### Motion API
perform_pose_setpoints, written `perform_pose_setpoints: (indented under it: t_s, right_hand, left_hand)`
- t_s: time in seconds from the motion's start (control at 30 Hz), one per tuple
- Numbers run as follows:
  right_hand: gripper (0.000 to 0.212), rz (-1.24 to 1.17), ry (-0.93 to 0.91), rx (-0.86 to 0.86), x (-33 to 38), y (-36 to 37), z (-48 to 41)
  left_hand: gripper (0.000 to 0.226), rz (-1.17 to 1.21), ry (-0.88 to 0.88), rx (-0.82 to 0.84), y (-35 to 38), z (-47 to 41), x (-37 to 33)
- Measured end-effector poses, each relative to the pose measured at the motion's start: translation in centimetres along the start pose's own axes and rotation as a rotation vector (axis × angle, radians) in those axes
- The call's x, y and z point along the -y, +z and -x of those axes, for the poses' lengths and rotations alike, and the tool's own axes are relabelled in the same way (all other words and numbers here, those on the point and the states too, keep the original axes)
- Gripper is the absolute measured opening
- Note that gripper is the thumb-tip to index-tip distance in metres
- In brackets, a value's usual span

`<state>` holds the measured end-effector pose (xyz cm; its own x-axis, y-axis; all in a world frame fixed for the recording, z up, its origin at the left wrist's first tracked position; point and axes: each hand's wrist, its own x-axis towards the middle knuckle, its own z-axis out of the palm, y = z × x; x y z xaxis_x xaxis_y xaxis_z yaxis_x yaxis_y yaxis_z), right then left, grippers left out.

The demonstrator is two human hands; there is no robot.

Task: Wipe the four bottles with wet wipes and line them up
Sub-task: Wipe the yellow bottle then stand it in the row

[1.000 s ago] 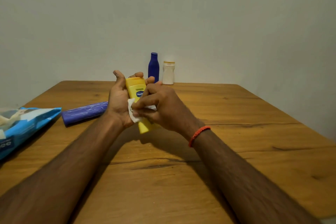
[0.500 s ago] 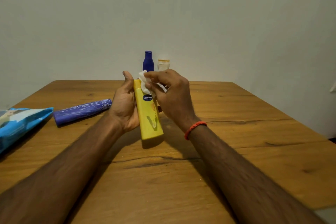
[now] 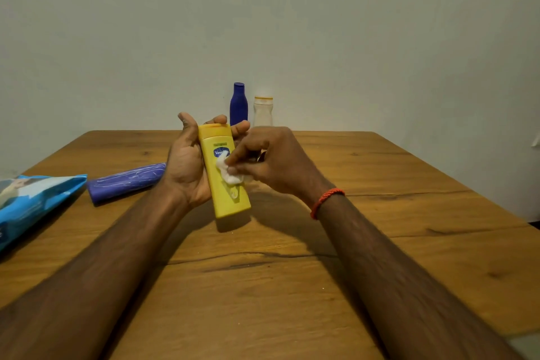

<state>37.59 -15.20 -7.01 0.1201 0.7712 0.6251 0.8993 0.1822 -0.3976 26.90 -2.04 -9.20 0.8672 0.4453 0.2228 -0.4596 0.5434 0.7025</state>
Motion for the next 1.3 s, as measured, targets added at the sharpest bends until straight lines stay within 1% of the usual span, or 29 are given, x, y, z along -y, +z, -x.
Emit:
perform_pose_setpoints:
  t_s: [0.1, 0.13, 0.2, 0.27, 0.3, 0.4, 0.47, 0.53, 0.63, 0.73, 0.9, 1.0, 1.1, 1.17, 1.23, 1.3]
  right_hand:
    - [0.019, 0.014, -0.002, -0.304, -0.3, 0.5, -0.1]
    - [0.019, 0.024, -0.006, -0.368, -0.2, 0.7, -0.1]
    - [0.018, 0.052, -0.018, -0.427, 0.0, 1.3, -0.1]
    - [0.017, 0.067, -0.037, -0.396, 0.3, 1.8, -0.1]
    - [0.016, 0.061, -0.053, -0.343, 0.4, 2.0, -0.1]
    - [0.017, 0.016, -0.118, -0.076, 1.0, 2.0, -0.1]
    - [0.023, 0.039, -0.148, 0.088, 1.4, 2.0, 0.0]
    - [0.031, 0.078, -0.156, 0.176, 1.7, 2.0, 0.0]
    - [0.032, 0.05, -0.091, 0.203, 1.3, 1.3, 0.0]
    - [0.029, 0.03, -0.027, 0.208, 0.7, 0.6, 0.1]
    - [0.027, 0.065, -0.126, 0.284, 2.0, 2.3, 0.1]
    - [0.025, 0.071, -0.116, 0.317, 1.8, 2.6, -0.1]
    - [0.023, 0.028, -0.019, 0.268, 0.9, 1.7, 0.0]
    - [0.019, -0.022, 0.065, 0.193, 0.5, 1.1, 0.1]
    - [0.018, -0.048, 0.112, 0.096, 0.3, 1.1, 0.1]
    - [0.017, -0.075, 0.16, 0.038, 0.4, 1.5, 0.0]
  left_hand:
    - [0.066, -0.047, -0.028, -0.009, 0.6, 0.0, 0.6]
    - [0.066, -0.059, -0.033, -0.013, 0.7, 0.0, 0.8]
    - [0.067, -0.085, -0.032, -0.018, 0.9, 0.0, 1.0]
    - [0.066, -0.098, -0.017, -0.012, 0.7, 0.1, 0.6]
    - [0.065, -0.099, -0.013, -0.006, 0.6, 0.2, 0.3]
    - [0.063, -0.043, 0.016, -0.024, 0.5, 0.2, -0.6]
    - [0.062, -0.019, 0.071, -0.072, 0.3, 0.0, -1.3]
    - [0.061, -0.002, 0.116, -0.141, 0.0, -0.1, -2.0]
    - [0.059, 0.059, 0.13, -0.225, -0.6, -0.2, -2.6]
    - [0.059, 0.083, 0.121, -0.263, -0.8, -0.3, -2.5]
    - [0.062, -0.02, 0.102, -0.245, -0.4, -0.1, -2.0]
    - [0.063, -0.134, 0.116, -0.252, 0.7, -0.1, -1.6]
    - [0.063, -0.187, 0.136, -0.255, 1.4, 0.1, -1.3]
    - [0.063, -0.221, 0.139, -0.247, 1.5, 0.2, -1.3]
    - [0.064, -0.258, 0.144, -0.231, 1.6, 0.3, -1.3]
    - [0.064, -0.261, 0.16, -0.216, 1.9, 0.4, -1.2]
